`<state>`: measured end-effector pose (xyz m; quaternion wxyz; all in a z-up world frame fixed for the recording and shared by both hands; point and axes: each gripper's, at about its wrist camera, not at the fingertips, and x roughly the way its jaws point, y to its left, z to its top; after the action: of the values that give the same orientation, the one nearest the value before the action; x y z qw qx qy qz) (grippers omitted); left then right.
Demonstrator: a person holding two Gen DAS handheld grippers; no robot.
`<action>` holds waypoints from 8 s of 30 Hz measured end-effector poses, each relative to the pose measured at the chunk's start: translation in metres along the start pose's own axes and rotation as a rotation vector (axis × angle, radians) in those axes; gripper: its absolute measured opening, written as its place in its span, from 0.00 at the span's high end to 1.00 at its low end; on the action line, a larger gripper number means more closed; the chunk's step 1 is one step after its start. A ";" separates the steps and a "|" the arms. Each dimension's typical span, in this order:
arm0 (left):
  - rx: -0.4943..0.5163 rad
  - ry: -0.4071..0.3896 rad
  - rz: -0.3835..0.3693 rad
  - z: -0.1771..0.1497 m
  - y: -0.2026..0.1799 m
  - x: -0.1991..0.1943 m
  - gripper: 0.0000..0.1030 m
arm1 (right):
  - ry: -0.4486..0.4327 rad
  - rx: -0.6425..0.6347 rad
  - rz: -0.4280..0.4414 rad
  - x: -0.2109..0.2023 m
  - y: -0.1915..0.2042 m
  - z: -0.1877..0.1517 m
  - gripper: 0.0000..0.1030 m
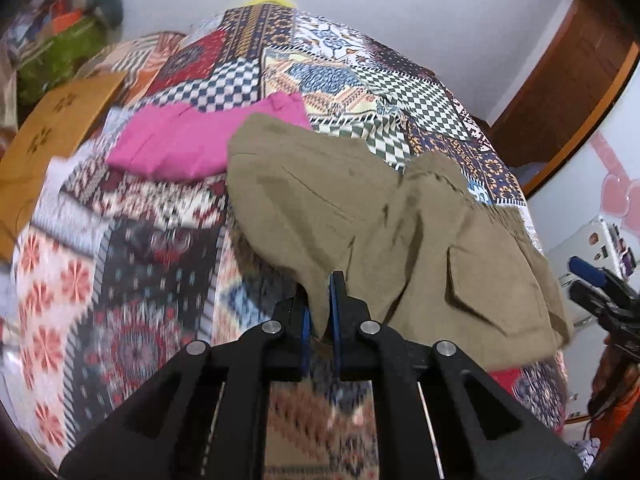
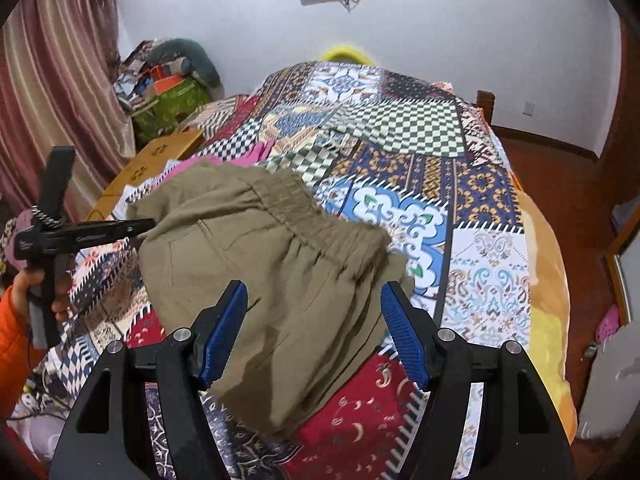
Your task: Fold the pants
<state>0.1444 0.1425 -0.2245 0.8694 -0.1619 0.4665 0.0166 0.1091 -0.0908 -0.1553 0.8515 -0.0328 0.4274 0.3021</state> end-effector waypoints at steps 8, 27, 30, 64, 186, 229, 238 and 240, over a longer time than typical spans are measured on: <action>-0.088 -0.019 0.008 -0.034 0.017 -0.022 0.92 | 0.110 -0.025 -0.008 0.031 0.009 -0.023 0.37; -0.012 -0.062 0.094 -0.021 0.033 -0.051 0.91 | 0.068 -0.006 -0.003 0.021 0.006 -0.017 0.37; 0.042 -0.064 0.069 0.005 0.014 -0.042 0.86 | 0.040 -0.018 -0.008 0.020 0.006 -0.009 0.37; 0.110 -0.018 0.174 0.060 0.059 0.016 0.53 | 0.084 -0.004 -0.055 0.039 -0.034 0.025 0.47; 0.197 -0.068 -0.060 0.058 -0.046 -0.017 0.94 | -0.018 0.130 0.214 0.037 -0.041 0.045 0.91; 0.014 -0.211 0.057 0.151 0.113 -0.033 0.94 | -0.109 -0.078 0.289 0.130 0.083 0.192 0.91; 0.050 -0.210 0.094 0.186 0.133 -0.007 0.94 | -0.111 -0.097 0.257 0.164 0.093 0.217 0.91; 0.054 -0.203 0.094 0.192 0.137 0.003 0.94 | -0.110 -0.096 0.247 0.174 0.094 0.221 0.91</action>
<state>0.2759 0.3291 -0.1654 0.9146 -0.1138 0.3832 0.0609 0.2933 0.1394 -0.1263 0.8273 -0.0041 0.3658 0.4263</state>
